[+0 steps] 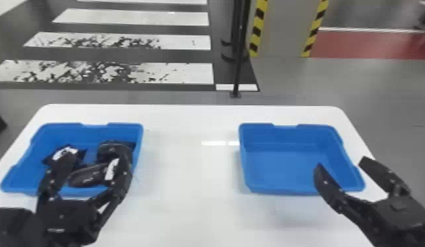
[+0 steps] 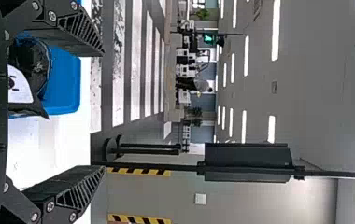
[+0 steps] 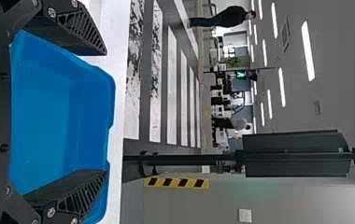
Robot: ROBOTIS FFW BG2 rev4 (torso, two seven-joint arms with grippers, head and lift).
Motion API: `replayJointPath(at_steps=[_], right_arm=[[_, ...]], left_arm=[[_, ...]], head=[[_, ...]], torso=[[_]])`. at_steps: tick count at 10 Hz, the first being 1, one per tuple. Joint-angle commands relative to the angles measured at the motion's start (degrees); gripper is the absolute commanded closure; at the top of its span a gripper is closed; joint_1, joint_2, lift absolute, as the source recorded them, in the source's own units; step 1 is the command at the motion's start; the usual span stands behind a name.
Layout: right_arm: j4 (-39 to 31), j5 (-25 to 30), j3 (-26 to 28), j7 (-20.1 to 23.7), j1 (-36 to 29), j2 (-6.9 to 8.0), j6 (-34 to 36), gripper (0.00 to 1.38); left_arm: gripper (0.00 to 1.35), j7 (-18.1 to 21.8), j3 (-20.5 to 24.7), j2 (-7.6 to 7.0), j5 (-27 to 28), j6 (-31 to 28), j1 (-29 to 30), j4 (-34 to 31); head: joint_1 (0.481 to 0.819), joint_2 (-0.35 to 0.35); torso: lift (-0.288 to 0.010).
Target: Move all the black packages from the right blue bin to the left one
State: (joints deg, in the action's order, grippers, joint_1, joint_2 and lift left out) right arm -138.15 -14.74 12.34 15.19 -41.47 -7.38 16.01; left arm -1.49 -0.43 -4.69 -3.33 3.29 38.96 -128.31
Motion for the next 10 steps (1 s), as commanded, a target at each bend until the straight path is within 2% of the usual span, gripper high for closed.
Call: replayJointPath(at_steps=[1,6,10], right_arm=[[-0.29,0.01,0.00,-0.16,-0.29,0.08,0.01,0.14],[3.79,-1.25,0.00,0.54,-0.15,0.17,-9.69,0.14],[4.35,-1.82,0.00,0.80,-0.15,0.17,-10.53,0.14]], left_arm=[[0.18,-0.01,0.43,0.20,0.25,0.93,0.13,-0.01],[0.18,-0.09,0.66,0.38,-1.81,0.79,-0.15,-0.01],[0.18,-0.18,1.23,0.55,-1.92,1.91,0.13,0.42]], head=[[0.695,-0.037],[0.695,-0.035],[0.695,-0.032]], torso=[[-0.140],[-0.140],[-0.140]])
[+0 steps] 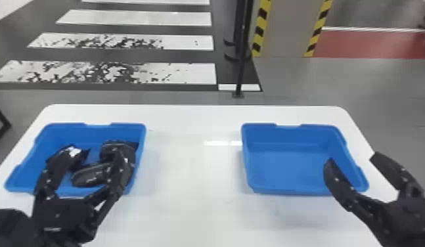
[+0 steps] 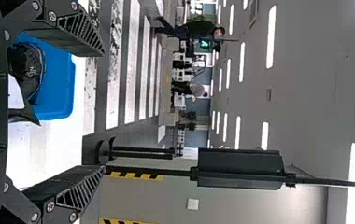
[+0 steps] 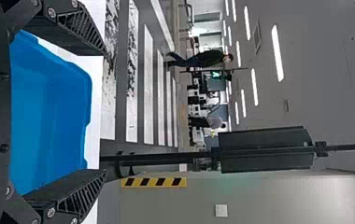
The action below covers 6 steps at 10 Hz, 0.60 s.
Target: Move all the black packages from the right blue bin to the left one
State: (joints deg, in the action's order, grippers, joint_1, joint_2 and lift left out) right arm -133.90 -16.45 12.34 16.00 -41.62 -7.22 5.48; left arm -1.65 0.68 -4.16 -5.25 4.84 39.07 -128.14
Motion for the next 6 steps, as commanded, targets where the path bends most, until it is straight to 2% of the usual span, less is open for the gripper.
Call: replayJointPath(at_steps=[1,6], right_arm=[[0.09,-0.12,0.00,0.00,-0.01,0.01,-0.14,0.14],[0.38,-0.58,0.00,0.00,-0.01,0.01,-0.99,0.14]], left_arm=[[0.18,-0.20,0.12,0.03,0.11,0.93,0.02,0.38],[0.18,-0.29,0.01,0.03,0.00,1.92,-0.26,0.80]], head=[[0.695,-0.030],[0.695,-0.025]], torso=[[-0.140],[-0.140]])
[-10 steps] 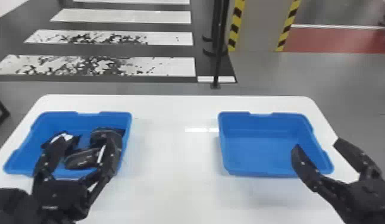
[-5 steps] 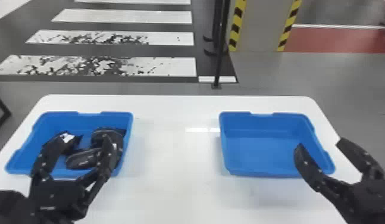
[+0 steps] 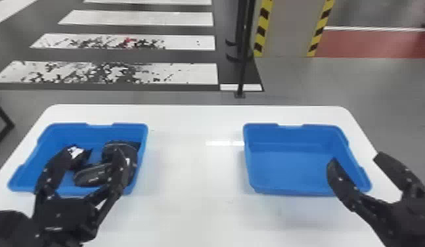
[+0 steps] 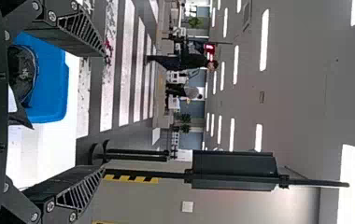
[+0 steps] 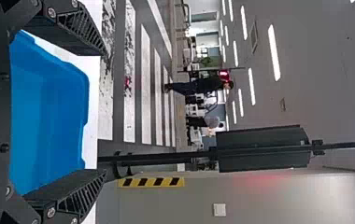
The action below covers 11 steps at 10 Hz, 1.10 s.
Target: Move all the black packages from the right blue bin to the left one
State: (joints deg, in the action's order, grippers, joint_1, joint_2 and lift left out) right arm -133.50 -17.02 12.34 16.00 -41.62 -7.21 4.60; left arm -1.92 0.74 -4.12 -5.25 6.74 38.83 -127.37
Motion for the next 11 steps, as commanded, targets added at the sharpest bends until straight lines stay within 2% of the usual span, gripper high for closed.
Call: replayJointPath(at_steps=[1,11], right_arm=[[0.26,-0.01,0.00,0.00,0.00,0.00,-0.24,0.14],[1.39,-0.47,-0.34,0.00,0.42,0.09,-1.65,0.14]], left_arm=[[0.18,-0.02,-0.17,-0.10,-0.01,0.01,-0.16,0.17],[0.18,-0.02,-0.52,-0.10,-0.01,1.56,-0.16,0.88]], head=[[0.695,-0.026],[0.695,-0.031]], torso=[[-0.140],[-0.140]])
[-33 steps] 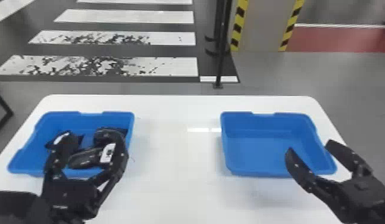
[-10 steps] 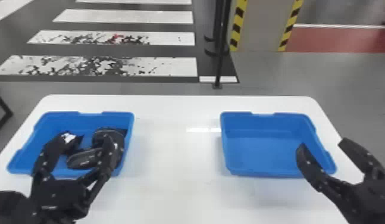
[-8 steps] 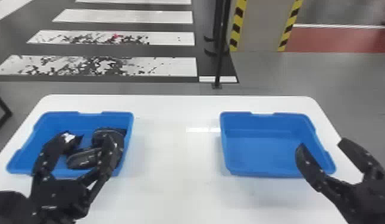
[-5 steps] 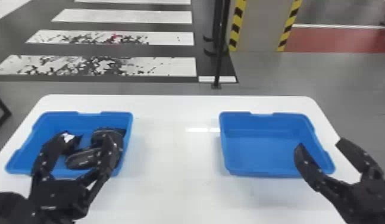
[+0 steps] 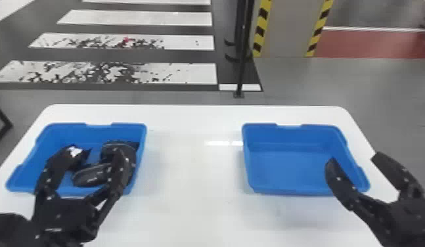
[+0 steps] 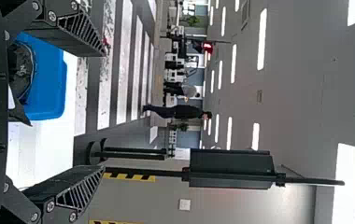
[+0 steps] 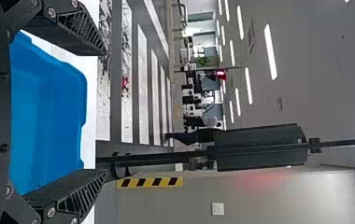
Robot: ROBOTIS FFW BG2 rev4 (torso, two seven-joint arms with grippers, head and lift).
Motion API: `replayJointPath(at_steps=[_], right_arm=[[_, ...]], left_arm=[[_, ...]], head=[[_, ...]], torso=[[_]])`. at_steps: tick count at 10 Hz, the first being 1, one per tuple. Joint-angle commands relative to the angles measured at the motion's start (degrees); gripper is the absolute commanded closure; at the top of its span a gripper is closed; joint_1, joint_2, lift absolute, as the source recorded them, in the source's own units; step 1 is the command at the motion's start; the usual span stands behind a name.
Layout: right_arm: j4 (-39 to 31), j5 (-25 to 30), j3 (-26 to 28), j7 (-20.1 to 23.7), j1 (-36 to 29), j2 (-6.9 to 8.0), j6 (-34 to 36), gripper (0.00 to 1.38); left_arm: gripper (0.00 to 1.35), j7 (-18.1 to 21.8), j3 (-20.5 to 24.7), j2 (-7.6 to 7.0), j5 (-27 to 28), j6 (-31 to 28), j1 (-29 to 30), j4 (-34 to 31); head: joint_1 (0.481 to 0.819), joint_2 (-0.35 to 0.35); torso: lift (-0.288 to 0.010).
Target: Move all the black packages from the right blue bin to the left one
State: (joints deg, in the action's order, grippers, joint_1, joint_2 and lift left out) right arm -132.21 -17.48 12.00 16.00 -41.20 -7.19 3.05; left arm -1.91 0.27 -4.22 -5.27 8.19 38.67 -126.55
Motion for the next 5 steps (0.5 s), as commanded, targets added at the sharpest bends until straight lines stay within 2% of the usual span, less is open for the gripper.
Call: replayJointPath(at_steps=[1,5], right_arm=[[0.23,-0.23,0.00,0.00,0.14,-0.02,-0.24,0.14],[0.51,-0.34,0.00,0.00,0.14,0.07,-0.52,0.14]], left_arm=[[0.18,-0.02,-0.04,0.00,0.02,0.11,0.00,0.06],[0.18,0.06,0.30,0.18,0.25,0.25,0.00,0.06]], head=[[0.695,-0.032],[0.695,-0.033]], torso=[[-0.140],[-0.140]])
